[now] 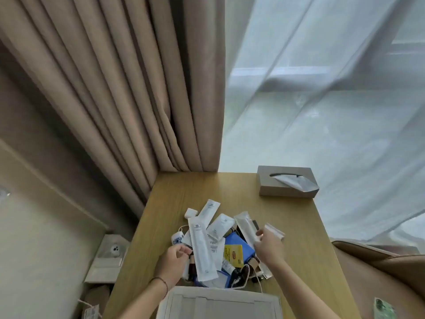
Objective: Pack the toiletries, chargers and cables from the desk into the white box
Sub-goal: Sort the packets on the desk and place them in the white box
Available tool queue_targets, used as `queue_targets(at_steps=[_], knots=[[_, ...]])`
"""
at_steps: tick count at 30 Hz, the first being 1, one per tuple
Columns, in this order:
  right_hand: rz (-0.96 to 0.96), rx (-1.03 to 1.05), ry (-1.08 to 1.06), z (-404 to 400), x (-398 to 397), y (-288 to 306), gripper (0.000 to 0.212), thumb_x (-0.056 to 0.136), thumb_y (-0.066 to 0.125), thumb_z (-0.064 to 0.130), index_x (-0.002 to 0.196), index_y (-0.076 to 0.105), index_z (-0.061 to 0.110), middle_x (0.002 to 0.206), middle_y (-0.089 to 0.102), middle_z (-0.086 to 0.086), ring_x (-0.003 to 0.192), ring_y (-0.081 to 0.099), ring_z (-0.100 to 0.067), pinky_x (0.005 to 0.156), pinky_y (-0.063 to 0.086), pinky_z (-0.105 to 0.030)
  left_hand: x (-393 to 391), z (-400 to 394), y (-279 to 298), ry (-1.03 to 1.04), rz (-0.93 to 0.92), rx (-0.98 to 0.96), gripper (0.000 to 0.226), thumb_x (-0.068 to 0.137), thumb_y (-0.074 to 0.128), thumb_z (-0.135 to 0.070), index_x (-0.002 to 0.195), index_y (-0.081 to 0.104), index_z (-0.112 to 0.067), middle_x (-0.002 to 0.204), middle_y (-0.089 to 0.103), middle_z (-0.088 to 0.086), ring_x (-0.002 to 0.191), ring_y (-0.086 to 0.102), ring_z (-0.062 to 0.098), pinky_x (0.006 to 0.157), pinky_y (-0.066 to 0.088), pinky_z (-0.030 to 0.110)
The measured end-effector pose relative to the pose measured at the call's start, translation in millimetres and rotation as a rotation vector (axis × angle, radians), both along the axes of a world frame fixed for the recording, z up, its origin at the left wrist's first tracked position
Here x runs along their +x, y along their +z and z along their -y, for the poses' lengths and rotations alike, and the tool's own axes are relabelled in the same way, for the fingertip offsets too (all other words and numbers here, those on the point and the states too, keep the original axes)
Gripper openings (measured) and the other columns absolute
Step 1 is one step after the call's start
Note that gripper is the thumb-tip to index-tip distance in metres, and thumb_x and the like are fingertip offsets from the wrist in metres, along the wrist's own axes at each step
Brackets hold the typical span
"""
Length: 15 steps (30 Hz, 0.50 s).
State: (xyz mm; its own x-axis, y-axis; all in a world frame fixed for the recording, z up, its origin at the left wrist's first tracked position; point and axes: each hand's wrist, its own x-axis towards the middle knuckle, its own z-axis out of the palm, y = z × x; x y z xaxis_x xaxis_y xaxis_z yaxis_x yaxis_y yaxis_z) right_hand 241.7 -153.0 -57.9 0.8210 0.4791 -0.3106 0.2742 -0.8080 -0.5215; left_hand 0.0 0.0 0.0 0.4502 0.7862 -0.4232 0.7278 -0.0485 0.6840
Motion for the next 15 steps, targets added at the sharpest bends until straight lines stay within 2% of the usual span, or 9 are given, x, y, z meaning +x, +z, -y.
queue_targets(at_steps=[2,6,9,15], knots=[[0.033,-0.052,0.007,-4.0,8.1,-7.5,0.041,0.089,0.057,0.009,0.128,0.058,0.022,0.105,0.07,0.001,0.078,0.067,-0.014,0.055,0.049,-0.026,6.4,-4.6,-4.6,0.006,-0.021,-0.016,0.018,0.096,0.056,-0.017,0.088,0.068,-0.028,0.09,0.07,-0.008,0.084,0.065,0.014,0.072,0.054,0.029],[0.073,-0.12,0.04,-9.7,13.5,-17.5,0.045,0.084,0.064,0.011,0.126,0.055,0.022,0.11,0.066,0.0,0.09,0.063,-0.018,0.066,0.055,-0.031,13.4,-8.6,-9.6,0.008,-0.045,-0.035,0.016,0.097,0.056,-0.019,0.09,0.067,-0.028,0.094,0.07,-0.007,0.086,0.066,0.013,0.075,0.057,0.033],[0.13,-0.16,0.077,-11.9,18.1,-23.6,0.045,0.081,0.068,0.016,0.123,0.054,0.023,0.111,0.064,0.0,0.094,0.061,-0.019,0.075,0.056,-0.033,17.5,-10.0,-14.0,-0.007,-0.084,-0.025,0.015,0.099,0.055,-0.022,0.092,0.065,-0.03,0.095,0.069,-0.009,0.087,0.066,0.011,0.072,0.057,0.031],[0.109,-0.11,0.091,-14.2,19.3,-33.5,0.019,0.083,0.067,0.015,0.096,0.055,0.024,0.087,0.065,0.004,0.078,0.062,-0.015,0.068,0.059,-0.034,27.7,-11.7,-23.3,0.002,-0.148,-0.004,0.019,0.097,0.052,-0.016,0.091,0.062,-0.031,0.091,0.066,-0.009,0.08,0.064,0.01,0.058,0.047,0.024]])
